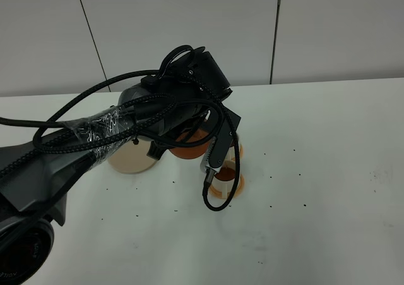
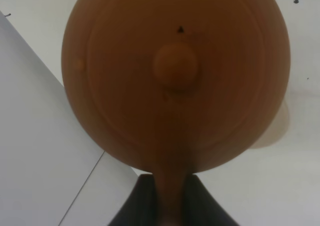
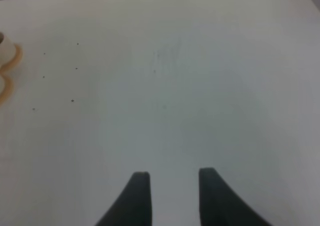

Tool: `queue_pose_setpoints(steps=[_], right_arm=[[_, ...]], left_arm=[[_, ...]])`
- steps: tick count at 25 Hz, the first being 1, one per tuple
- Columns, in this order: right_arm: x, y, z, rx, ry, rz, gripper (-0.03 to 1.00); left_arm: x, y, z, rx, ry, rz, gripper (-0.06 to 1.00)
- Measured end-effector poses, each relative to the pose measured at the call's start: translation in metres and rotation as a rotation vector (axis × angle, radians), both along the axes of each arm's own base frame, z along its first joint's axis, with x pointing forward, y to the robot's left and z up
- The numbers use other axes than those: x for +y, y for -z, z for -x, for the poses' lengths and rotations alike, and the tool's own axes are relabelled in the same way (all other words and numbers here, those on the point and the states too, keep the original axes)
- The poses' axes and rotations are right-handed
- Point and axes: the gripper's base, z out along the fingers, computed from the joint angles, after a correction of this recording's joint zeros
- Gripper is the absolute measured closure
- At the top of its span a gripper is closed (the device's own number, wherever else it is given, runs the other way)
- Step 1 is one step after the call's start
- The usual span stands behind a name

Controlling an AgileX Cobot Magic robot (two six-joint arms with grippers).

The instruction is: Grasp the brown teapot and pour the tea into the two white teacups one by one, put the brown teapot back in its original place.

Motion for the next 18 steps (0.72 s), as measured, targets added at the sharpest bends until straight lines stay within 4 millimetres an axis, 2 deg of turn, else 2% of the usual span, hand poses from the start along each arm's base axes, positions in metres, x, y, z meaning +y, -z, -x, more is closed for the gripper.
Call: queue_pose_setpoints(steps=[18], right_arm=[[0.0, 0.0, 0.0, 0.0, 0.0, 0.0, 0.73]], left_arm=[[-0.0019, -0.0006, 0.0025, 0.005, 0.014, -0.028, 0.77]])
